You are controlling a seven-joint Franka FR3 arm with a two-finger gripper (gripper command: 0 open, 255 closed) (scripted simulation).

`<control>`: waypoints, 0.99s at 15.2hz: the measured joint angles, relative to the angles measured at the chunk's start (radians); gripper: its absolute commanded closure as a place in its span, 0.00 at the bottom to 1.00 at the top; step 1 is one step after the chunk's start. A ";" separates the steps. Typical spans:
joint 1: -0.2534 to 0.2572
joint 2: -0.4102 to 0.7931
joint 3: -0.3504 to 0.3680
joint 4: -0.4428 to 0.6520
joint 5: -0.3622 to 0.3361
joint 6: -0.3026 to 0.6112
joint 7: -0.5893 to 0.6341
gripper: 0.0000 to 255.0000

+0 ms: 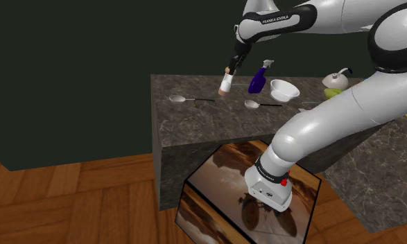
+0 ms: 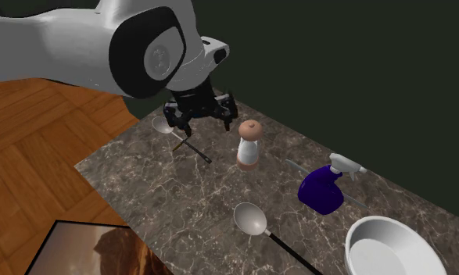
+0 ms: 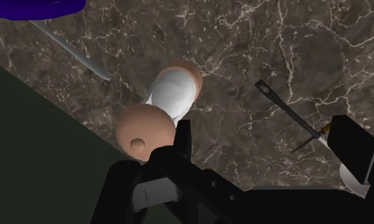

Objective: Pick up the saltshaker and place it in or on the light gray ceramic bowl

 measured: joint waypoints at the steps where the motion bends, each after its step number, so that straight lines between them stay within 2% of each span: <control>1: 0.000 0.038 -0.016 0.019 0.005 0.027 -0.015 0.00; 4: -0.008 0.120 -0.062 0.069 0.024 0.082 -0.069 0.00; 9: -0.016 0.280 -0.127 0.169 0.097 0.168 -0.170 0.00; 15: -0.022 0.345 -0.143 0.150 0.129 0.252 -0.201 0.00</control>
